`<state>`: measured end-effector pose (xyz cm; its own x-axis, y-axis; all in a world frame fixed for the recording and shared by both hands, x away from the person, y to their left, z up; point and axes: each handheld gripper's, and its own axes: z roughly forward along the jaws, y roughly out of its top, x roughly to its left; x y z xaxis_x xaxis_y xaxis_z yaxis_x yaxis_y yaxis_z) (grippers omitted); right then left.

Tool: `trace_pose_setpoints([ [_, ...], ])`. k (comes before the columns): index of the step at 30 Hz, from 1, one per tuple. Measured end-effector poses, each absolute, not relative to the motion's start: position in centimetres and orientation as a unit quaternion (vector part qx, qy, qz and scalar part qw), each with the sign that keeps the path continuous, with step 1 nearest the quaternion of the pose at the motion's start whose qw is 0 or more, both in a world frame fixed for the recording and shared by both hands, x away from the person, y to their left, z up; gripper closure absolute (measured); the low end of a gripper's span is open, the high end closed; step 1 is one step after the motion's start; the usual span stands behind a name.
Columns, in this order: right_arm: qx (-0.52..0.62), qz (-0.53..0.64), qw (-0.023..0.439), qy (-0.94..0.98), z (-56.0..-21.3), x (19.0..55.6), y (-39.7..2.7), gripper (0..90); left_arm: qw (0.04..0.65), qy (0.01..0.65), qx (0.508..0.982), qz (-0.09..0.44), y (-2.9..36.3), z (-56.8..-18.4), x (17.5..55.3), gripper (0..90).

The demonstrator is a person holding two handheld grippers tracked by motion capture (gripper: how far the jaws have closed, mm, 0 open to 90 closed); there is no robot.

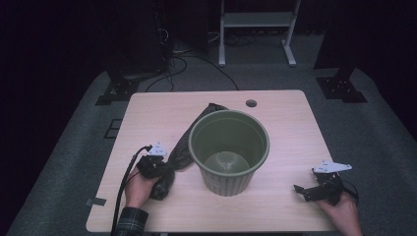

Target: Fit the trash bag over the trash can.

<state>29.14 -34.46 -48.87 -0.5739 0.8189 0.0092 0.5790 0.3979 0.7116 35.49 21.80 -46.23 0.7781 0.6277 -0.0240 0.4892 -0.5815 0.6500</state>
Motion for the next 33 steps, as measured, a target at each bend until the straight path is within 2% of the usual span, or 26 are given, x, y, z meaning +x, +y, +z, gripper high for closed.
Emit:
trace_pose_setpoints([
  [9,0.428,0.344,0.174,0.817,-48.9,29.1,-34.4,0.0,0.339,0.322,0.876,0.116,23.8,-45.4,32.5,86.9],
  [23,0.428,0.344,0.174,0.817,-48.9,29.1,-34.4,0.0,0.338,0.327,0.876,0.102,26.3,-45.5,28.2,85.8],
  [27,0.428,0.343,0.175,0.817,-48.9,29.1,-34.4,0.0,0.336,0.339,0.872,0.106,26.6,-45.3,27.5,68.3],
  [33,0.429,0.343,0.175,0.817,-48.9,29.1,-34.4,0.0,0.329,0.356,0.865,0.129,26.4,-43.7,26.9,34.7],
])
